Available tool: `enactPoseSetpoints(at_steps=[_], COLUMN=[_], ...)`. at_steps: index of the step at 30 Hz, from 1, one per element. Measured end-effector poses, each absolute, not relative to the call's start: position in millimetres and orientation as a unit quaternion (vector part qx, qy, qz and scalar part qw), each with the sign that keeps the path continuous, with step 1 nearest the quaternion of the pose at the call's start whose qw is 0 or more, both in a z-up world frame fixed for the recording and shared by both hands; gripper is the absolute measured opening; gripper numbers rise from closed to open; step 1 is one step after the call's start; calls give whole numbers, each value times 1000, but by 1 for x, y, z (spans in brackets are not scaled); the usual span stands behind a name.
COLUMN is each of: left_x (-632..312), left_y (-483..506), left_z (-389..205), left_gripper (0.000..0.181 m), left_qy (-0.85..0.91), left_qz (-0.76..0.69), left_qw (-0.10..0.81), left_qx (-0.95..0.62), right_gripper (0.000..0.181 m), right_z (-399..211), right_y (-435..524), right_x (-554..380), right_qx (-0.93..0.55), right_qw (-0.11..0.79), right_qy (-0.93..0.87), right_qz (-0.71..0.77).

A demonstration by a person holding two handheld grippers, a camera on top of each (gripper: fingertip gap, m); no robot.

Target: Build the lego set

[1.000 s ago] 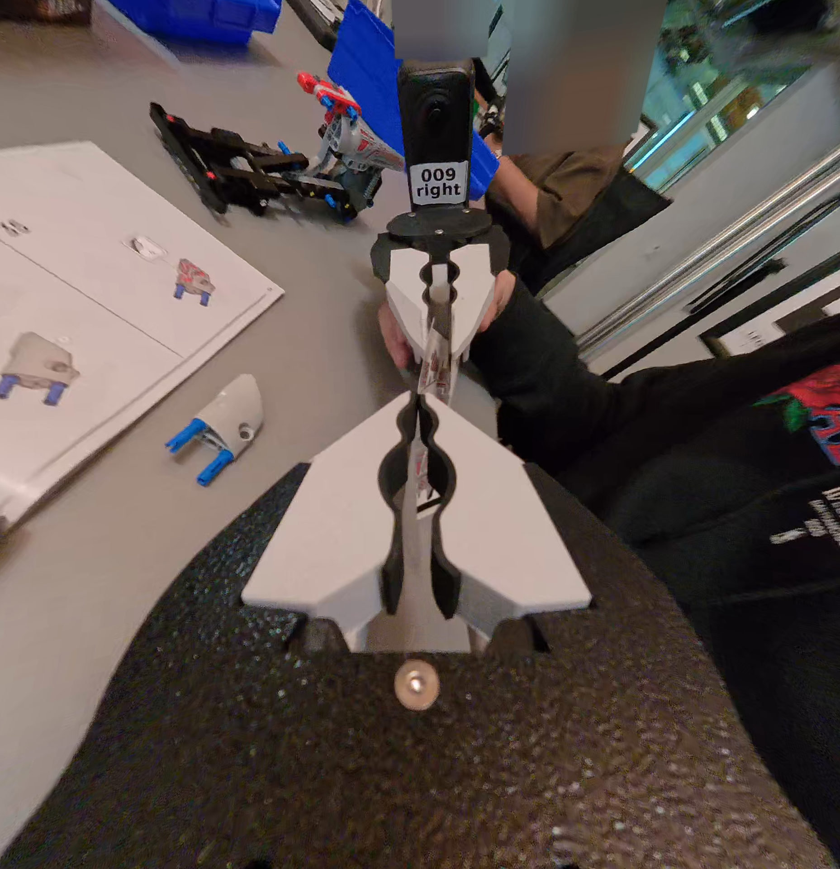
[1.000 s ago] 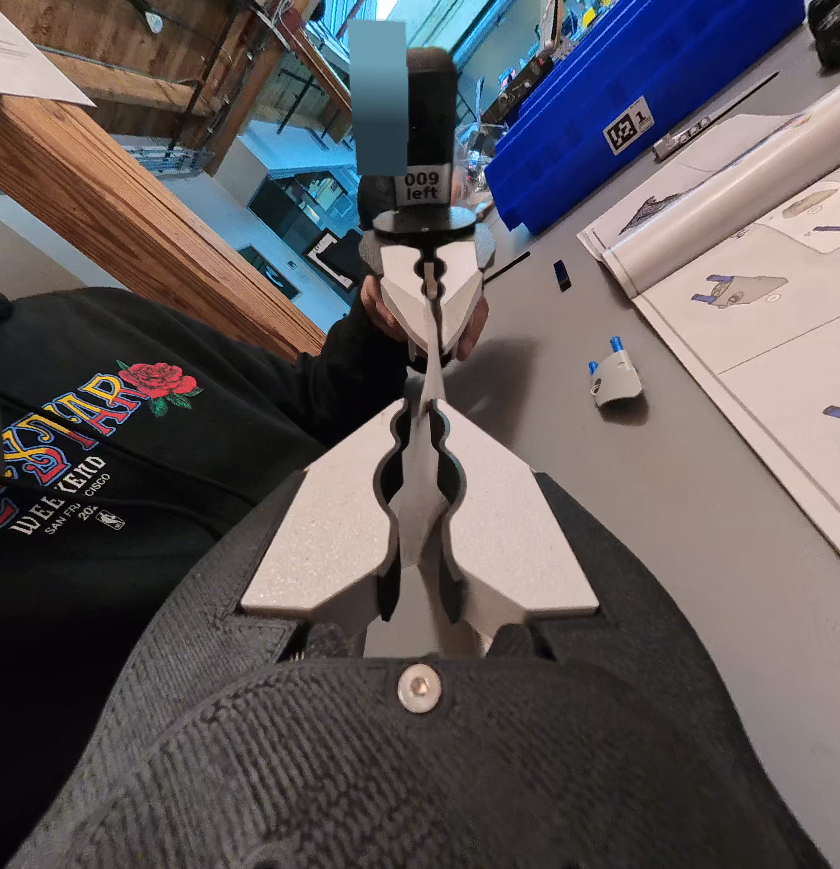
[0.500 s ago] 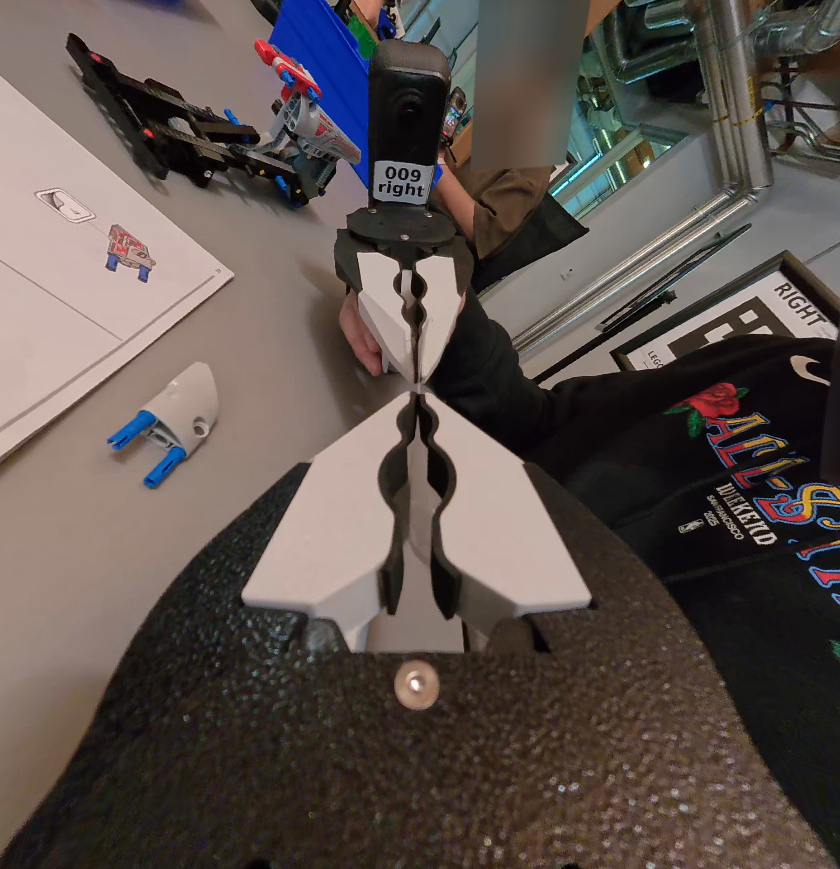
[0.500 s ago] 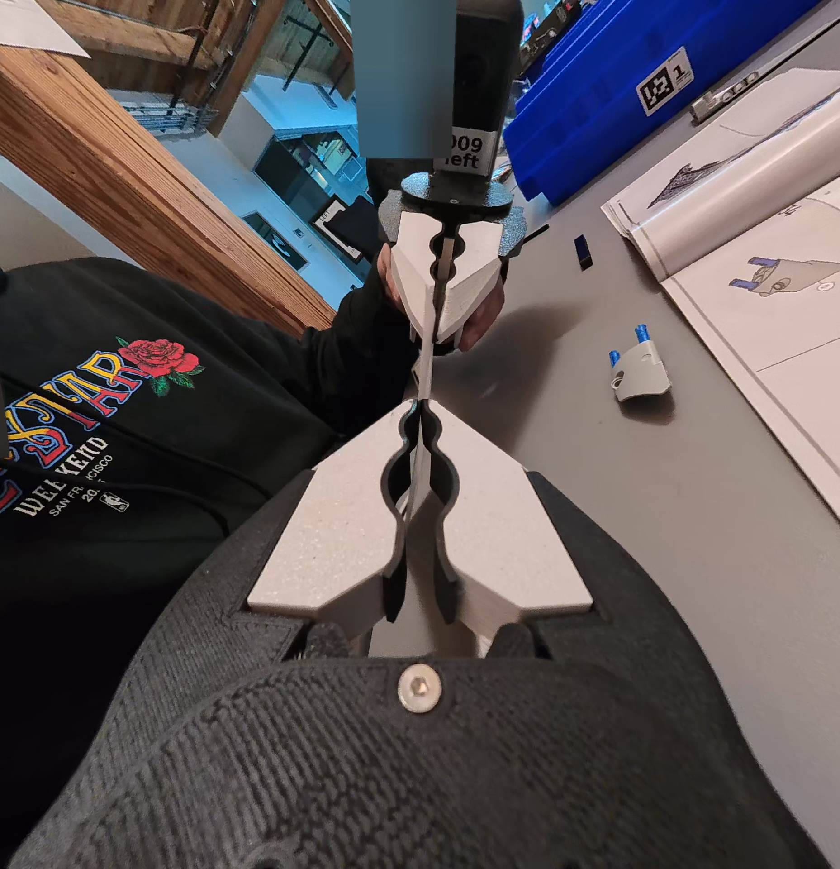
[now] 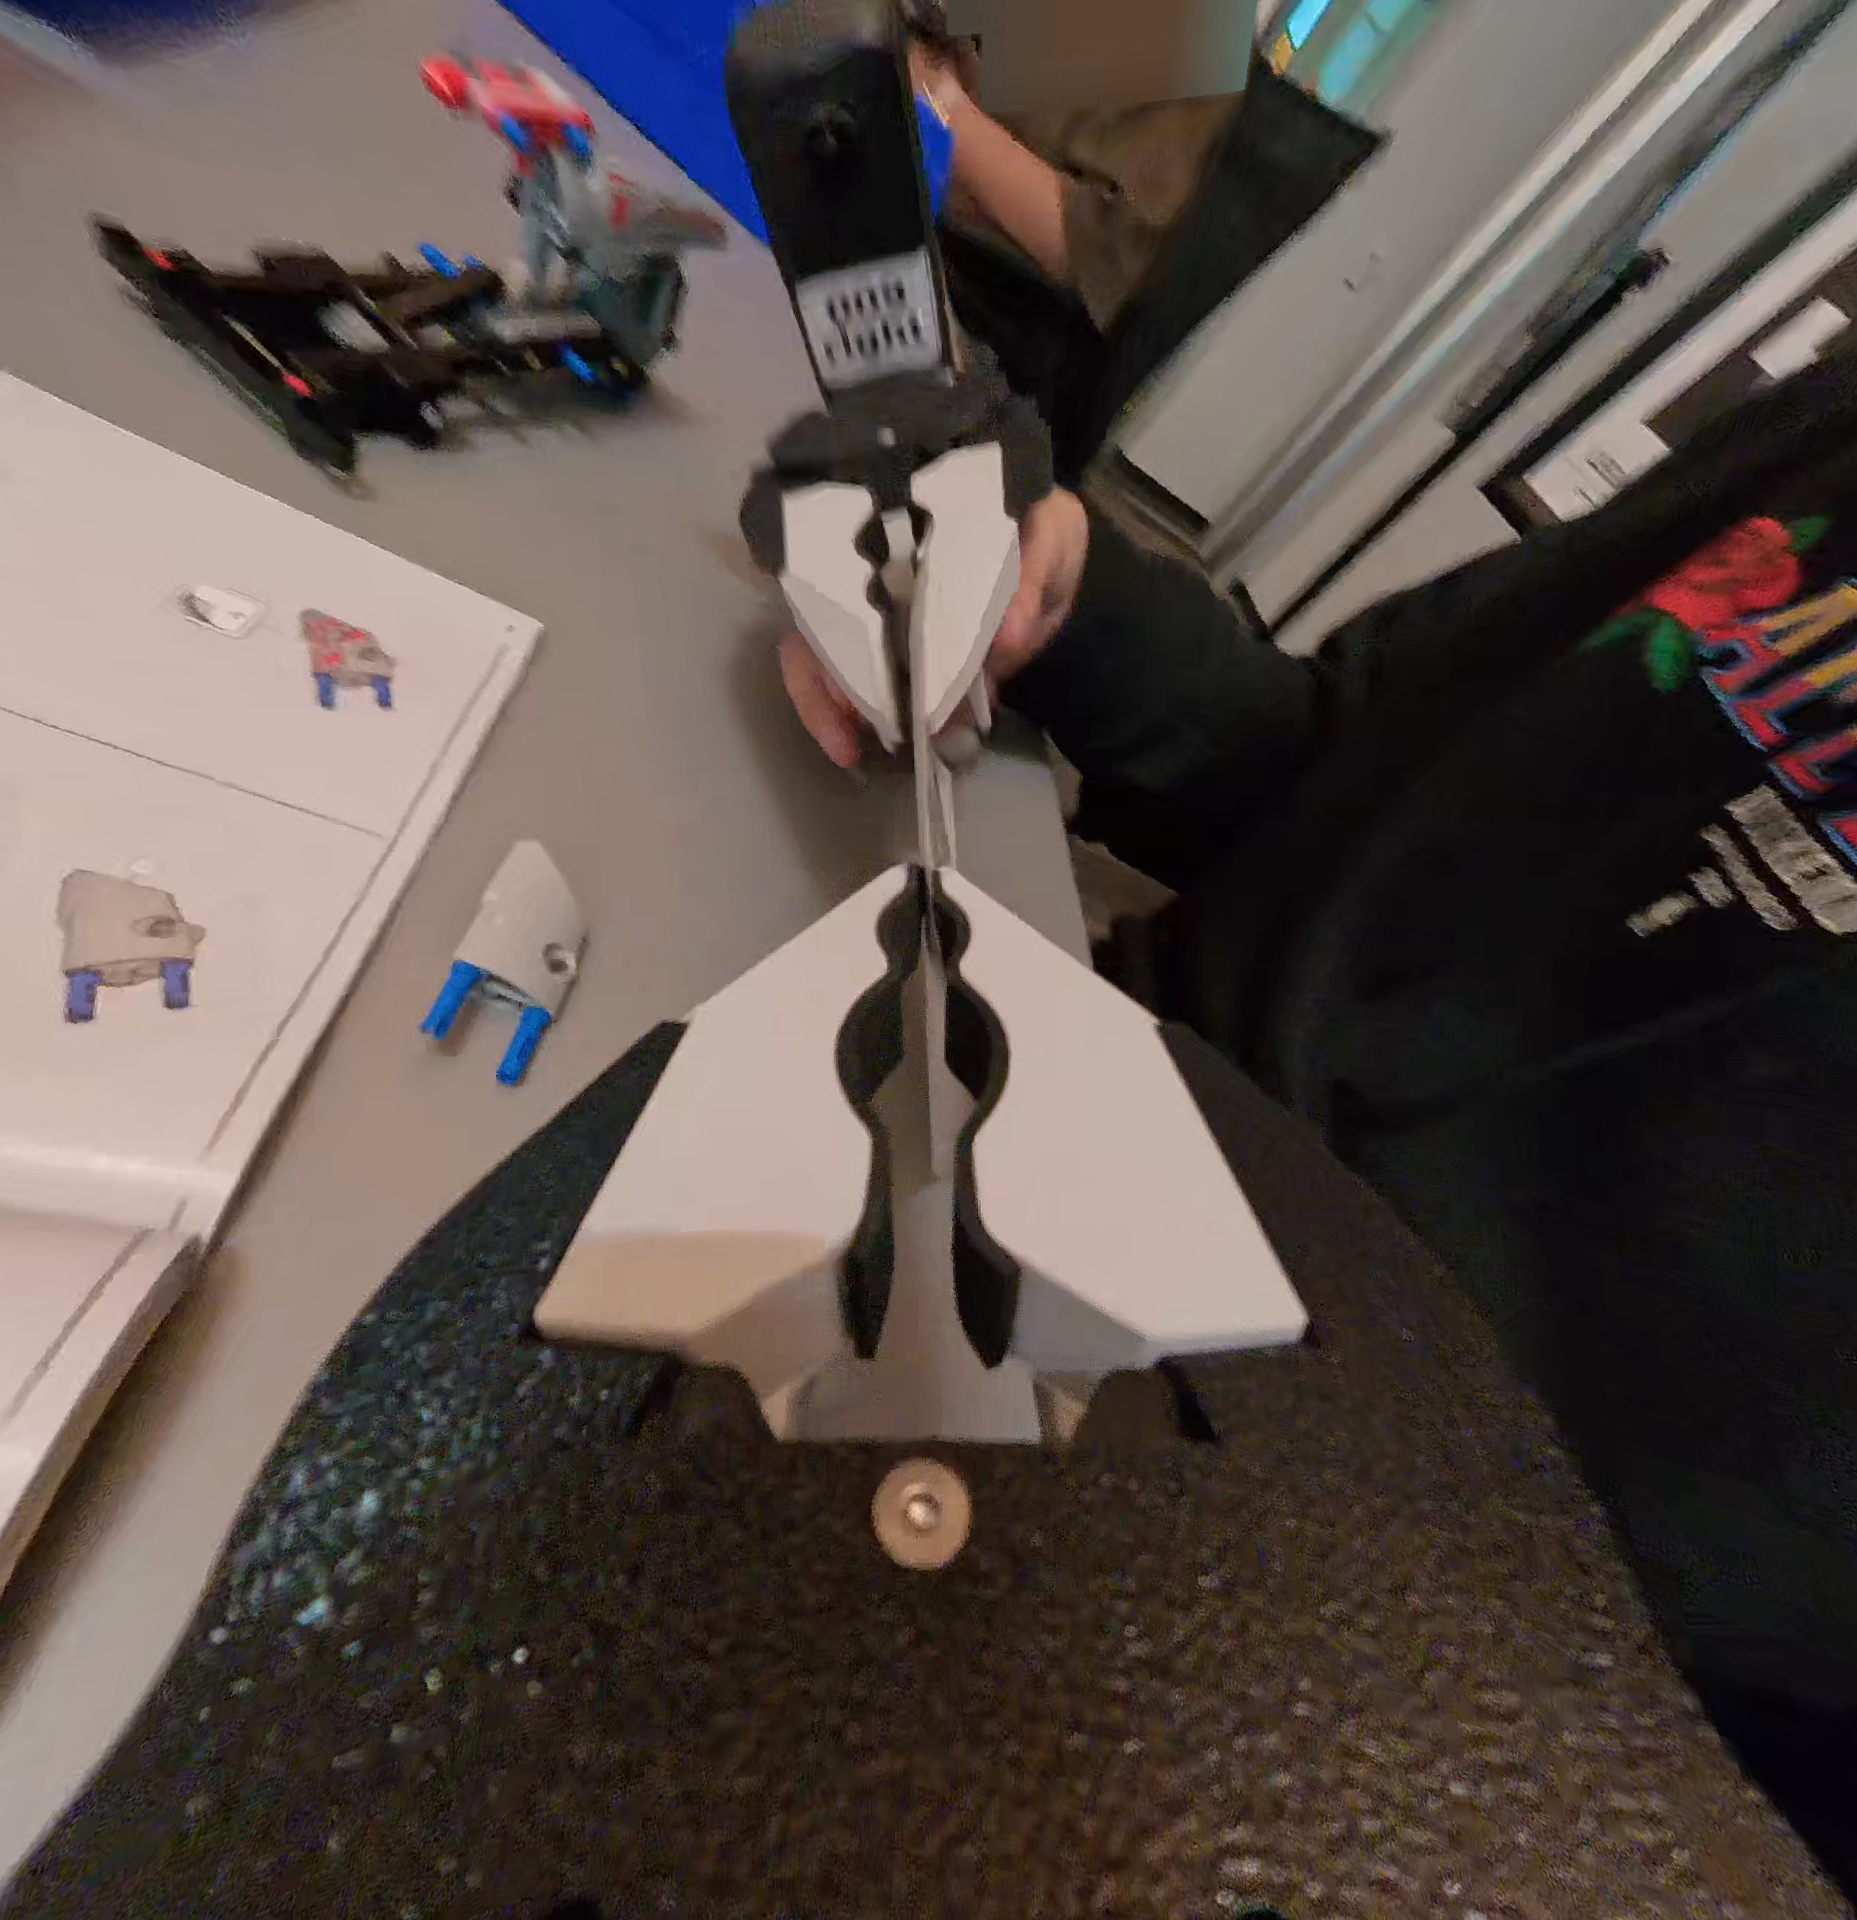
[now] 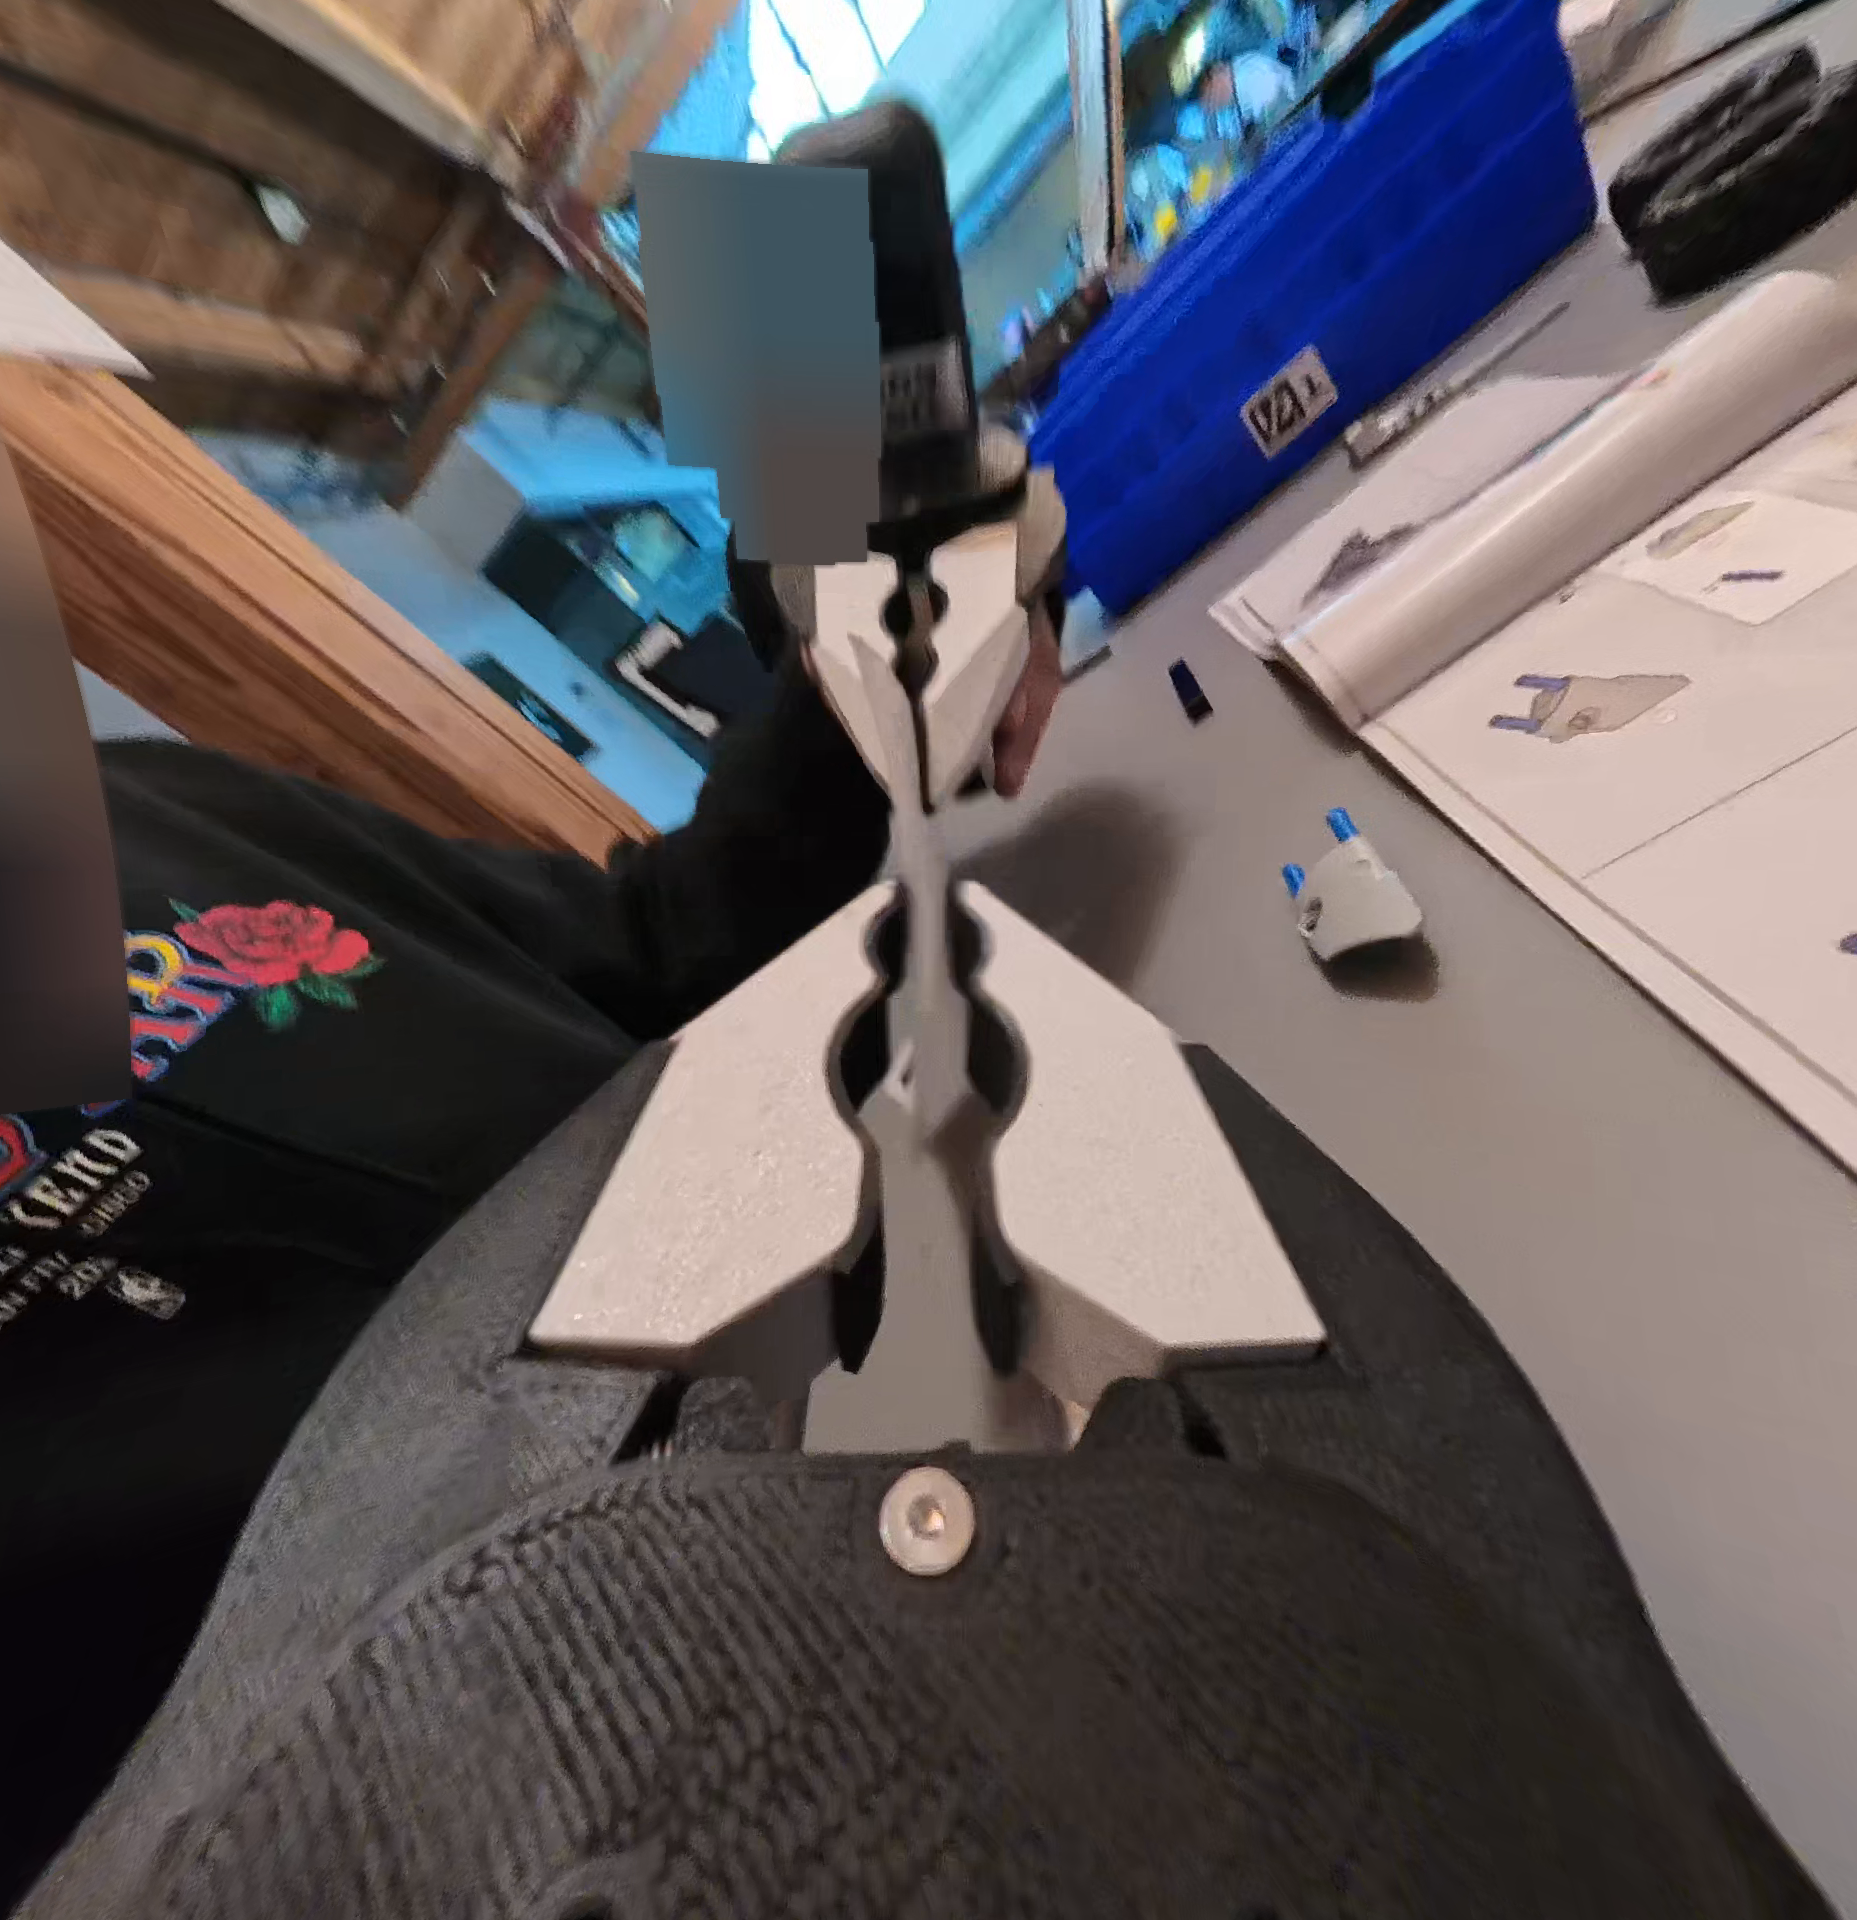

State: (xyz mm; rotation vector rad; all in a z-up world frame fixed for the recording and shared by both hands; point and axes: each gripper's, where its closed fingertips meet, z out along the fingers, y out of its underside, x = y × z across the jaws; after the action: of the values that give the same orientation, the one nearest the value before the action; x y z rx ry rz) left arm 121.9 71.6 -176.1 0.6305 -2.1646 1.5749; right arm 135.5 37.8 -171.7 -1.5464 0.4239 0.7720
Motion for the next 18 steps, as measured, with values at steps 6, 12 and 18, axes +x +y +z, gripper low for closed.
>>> enactPoseSetpoints(at_steps=[6,12,18], left_x=[90,73,79], left_y=[103,101,89], left_z=[-202,-211,-215], left_gripper=[0,0,0], left_qy=[-869,-910,-916], left_qz=[331,158,135], left_qw=[347,383,378], left_qx=[124,-7,-23], right_gripper=[21,25,15], right_z=[-173,-200,-200], right_y=[35,54,59], right_x=[123,94,86], right_qx=[-739,-765,-758], right_qw=[598,530,530], right_qy=[133,134,119], right_qz=[280,342,361])
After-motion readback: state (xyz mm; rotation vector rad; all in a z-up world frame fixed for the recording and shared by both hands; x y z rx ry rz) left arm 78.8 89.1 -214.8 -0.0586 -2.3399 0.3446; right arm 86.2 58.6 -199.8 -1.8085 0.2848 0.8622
